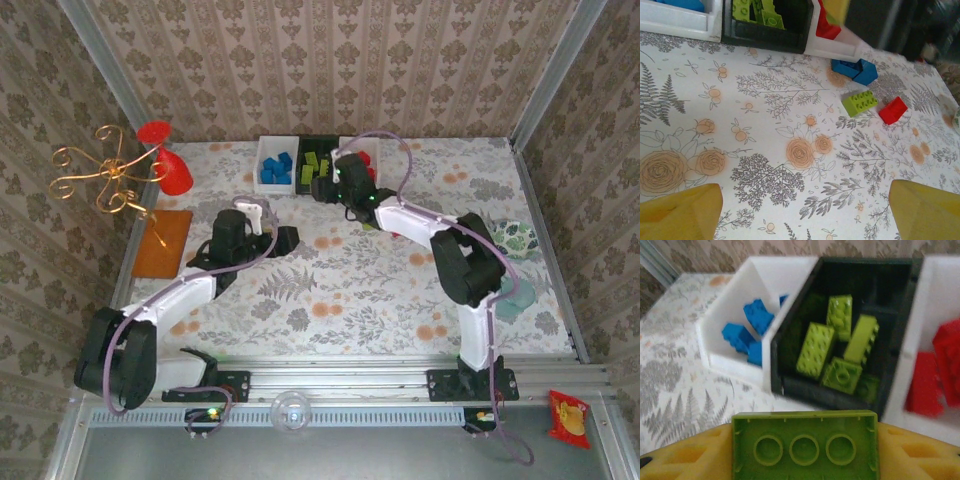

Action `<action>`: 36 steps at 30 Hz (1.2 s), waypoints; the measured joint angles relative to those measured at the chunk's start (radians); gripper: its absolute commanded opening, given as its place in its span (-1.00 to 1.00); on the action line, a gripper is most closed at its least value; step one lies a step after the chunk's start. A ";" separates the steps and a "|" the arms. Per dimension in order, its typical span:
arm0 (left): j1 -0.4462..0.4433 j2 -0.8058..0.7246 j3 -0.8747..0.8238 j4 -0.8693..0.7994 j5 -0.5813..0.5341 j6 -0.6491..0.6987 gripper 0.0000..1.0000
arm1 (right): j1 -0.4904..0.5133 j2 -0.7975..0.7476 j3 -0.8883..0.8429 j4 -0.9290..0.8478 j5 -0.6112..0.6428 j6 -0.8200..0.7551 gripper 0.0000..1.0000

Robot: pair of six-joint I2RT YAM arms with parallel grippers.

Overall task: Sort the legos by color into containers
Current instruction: Place the lego in the container.

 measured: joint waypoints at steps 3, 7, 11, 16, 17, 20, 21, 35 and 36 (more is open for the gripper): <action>0.005 -0.024 -0.002 -0.010 -0.003 0.000 0.75 | -0.006 0.113 0.150 -0.009 0.004 -0.001 0.27; 0.005 -0.070 -0.003 -0.037 -0.006 0.004 0.75 | -0.028 0.264 0.365 -0.076 0.004 -0.002 0.34; 0.005 -0.119 -0.009 -0.052 -0.012 0.015 0.77 | -0.062 0.382 0.560 -0.169 -0.007 0.001 0.59; 0.005 -0.128 -0.009 -0.059 -0.017 0.026 0.78 | -0.105 0.436 0.689 -0.267 -0.074 0.010 0.75; 0.005 -0.127 -0.010 -0.059 -0.016 0.026 0.78 | -0.112 0.432 0.690 -0.271 -0.086 0.006 0.75; 0.004 -0.119 -0.010 -0.058 -0.013 0.026 0.78 | -0.121 0.386 0.631 -0.272 -0.119 -0.011 0.75; 0.003 -0.114 -0.010 -0.057 -0.011 0.026 0.78 | -0.121 0.340 0.560 -0.263 -0.131 -0.016 0.76; -0.147 0.092 -0.007 0.117 0.048 0.026 0.74 | -0.107 -0.292 -0.300 -0.207 -0.059 -0.038 0.76; -0.153 0.106 -0.007 0.135 0.051 0.026 0.74 | -0.107 -0.288 -0.310 -0.216 -0.050 -0.038 0.76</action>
